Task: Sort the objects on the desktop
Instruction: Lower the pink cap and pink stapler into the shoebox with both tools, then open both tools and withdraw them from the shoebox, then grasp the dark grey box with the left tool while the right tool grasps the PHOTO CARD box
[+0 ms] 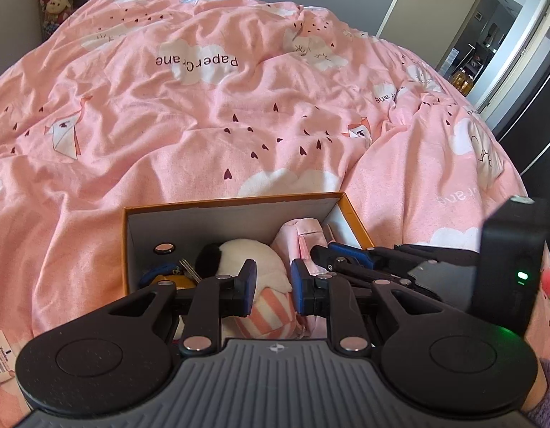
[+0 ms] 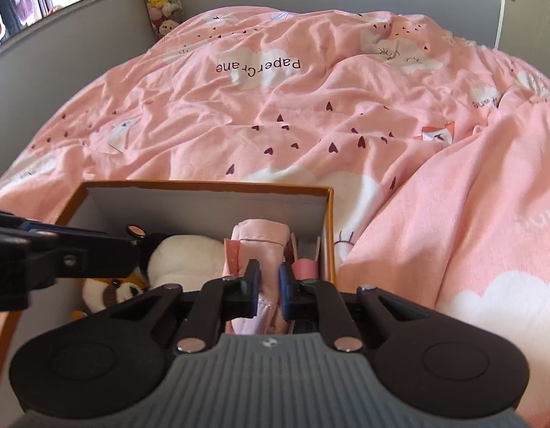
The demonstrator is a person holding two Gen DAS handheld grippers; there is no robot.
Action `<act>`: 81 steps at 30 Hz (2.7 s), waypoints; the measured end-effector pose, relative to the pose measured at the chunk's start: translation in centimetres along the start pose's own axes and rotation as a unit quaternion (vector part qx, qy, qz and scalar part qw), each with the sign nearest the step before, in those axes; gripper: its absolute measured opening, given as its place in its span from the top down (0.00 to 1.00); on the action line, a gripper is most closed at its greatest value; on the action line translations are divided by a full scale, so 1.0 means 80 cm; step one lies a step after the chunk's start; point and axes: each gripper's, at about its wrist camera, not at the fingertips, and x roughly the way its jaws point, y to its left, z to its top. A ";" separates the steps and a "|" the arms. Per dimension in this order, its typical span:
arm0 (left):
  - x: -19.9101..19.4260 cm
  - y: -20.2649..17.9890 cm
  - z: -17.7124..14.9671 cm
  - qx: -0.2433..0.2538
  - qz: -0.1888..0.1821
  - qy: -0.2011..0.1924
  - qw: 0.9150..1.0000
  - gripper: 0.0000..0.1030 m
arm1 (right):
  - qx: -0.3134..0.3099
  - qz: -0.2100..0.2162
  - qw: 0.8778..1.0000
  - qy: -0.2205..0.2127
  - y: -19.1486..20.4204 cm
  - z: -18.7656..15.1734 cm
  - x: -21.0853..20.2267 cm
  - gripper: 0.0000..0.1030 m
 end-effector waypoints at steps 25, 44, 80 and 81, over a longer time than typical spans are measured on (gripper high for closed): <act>-0.162 0.001 -0.069 0.132 0.091 -0.157 0.974 0.45 | -0.024 0.089 0.988 -0.120 0.050 -0.022 -0.124 0.68; -0.251 0.142 -0.200 -0.034 0.175 -0.080 0.981 0.45 | -0.190 0.213 0.958 -0.011 0.252 -0.064 -0.139 0.61; -0.137 0.219 -0.303 -0.194 0.083 0.119 0.970 0.39 | -0.358 0.065 0.891 0.273 0.361 -0.117 0.026 0.50; -0.138 0.219 -0.303 -0.195 0.082 0.117 0.970 0.41 | -0.356 0.064 0.891 0.274 0.360 -0.117 0.026 0.52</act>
